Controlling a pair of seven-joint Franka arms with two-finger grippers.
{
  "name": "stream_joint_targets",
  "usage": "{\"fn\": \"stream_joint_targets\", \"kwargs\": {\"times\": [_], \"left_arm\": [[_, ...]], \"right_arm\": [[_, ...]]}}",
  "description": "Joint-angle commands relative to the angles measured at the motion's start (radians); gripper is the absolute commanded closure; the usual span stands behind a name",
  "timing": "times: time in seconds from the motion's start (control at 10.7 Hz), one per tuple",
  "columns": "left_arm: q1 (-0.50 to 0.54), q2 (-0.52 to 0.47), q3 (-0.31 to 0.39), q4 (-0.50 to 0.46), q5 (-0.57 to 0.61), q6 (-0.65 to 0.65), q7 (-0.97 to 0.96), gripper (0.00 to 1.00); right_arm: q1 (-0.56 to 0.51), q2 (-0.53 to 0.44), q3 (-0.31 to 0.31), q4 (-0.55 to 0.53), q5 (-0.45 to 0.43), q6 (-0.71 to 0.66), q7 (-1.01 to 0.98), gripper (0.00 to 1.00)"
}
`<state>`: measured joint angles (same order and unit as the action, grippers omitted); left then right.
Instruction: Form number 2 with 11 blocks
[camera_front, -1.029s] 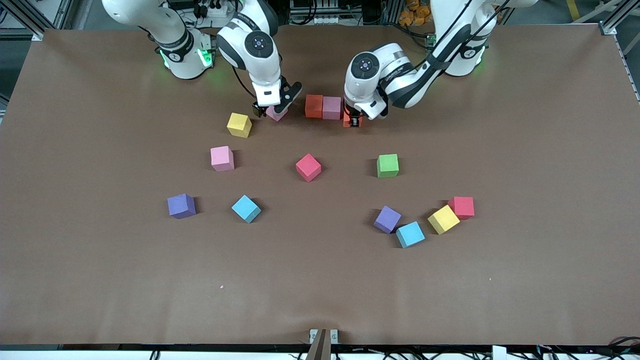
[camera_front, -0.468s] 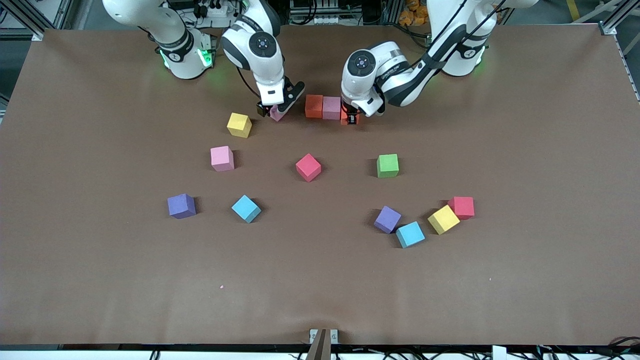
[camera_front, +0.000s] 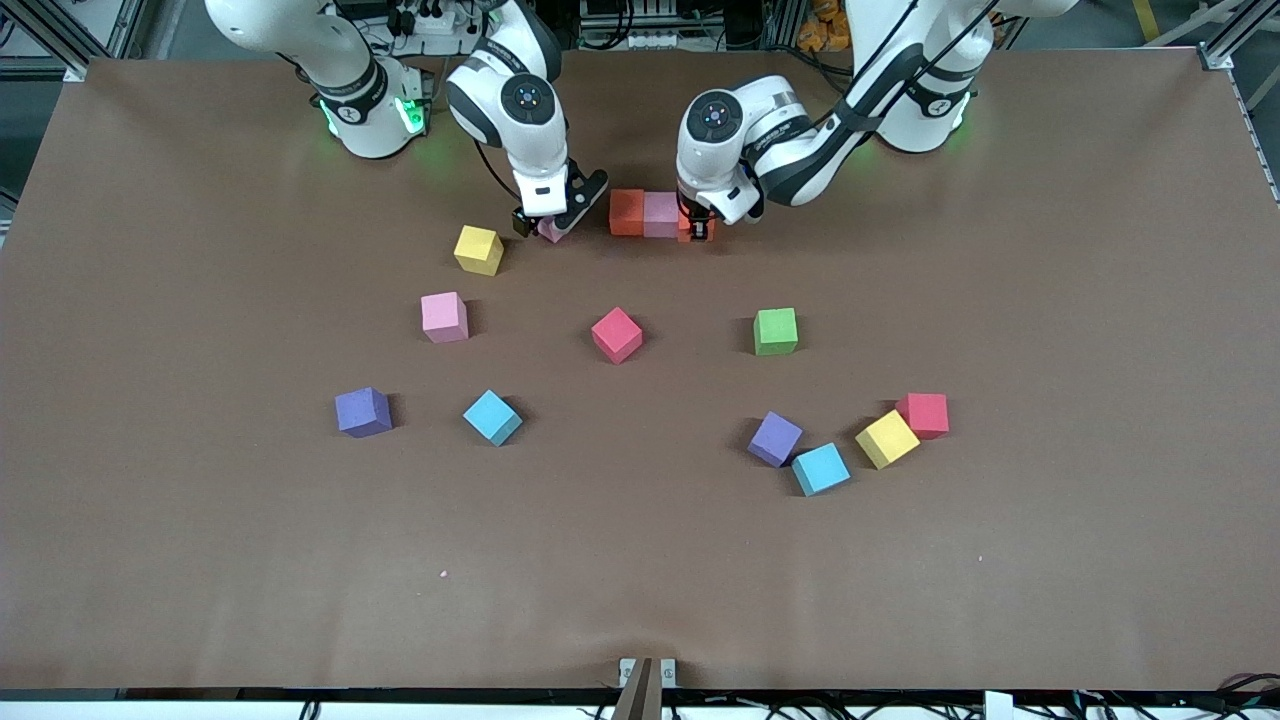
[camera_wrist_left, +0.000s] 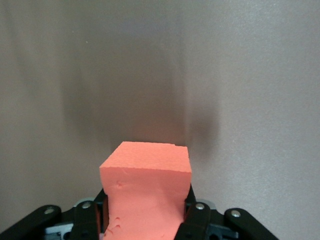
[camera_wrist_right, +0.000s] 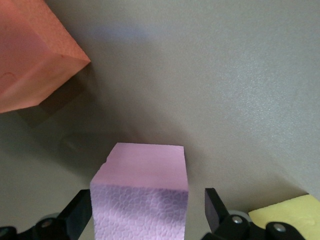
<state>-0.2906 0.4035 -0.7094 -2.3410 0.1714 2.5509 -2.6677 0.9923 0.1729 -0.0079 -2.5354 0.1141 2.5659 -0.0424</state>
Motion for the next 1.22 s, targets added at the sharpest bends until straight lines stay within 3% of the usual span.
{"fn": "stream_joint_targets", "kwargs": {"times": [0.0, 0.09, 0.19, 0.28, 0.37, 0.84, 1.12], "left_arm": [[-0.013, -0.006, -0.001, -0.032, -0.010, 0.011, -0.017, 0.65], [-0.025, -0.006, -0.001, -0.032, -0.009, 0.011, -0.017, 0.62], [-0.027, -0.006, -0.001, -0.034, -0.006, 0.008, -0.015, 0.54], [-0.030, -0.006, -0.001, -0.034, -0.003, 0.005, -0.014, 0.15], [-0.035, -0.009, -0.001, -0.034, 0.002, 0.005, -0.005, 0.00], [-0.016, -0.101, -0.012, -0.021, 0.020, -0.075, 0.034, 0.00], [0.074, -0.153, -0.036, 0.021, 0.007, -0.125, 0.100, 0.00]], "right_arm": [[0.026, -0.003, 0.002, -0.012, 0.019, 0.013, 0.021, 0.44], [0.026, -0.004, 0.002, -0.011, 0.019, 0.011, 0.021, 0.65], [0.026, -0.013, 0.000, -0.009, 0.019, -0.001, 0.021, 0.66], [0.020, -0.025, -0.001, -0.005, 0.019, -0.015, 0.021, 0.66], [0.016, -0.045, -0.001, 0.000, 0.019, -0.033, 0.021, 0.66], [-0.064, -0.104, -0.004, 0.072, 0.016, -0.130, 0.041, 0.66], [-0.142, -0.079, -0.004, 0.165, 0.018, -0.197, 0.068, 0.66]]}}
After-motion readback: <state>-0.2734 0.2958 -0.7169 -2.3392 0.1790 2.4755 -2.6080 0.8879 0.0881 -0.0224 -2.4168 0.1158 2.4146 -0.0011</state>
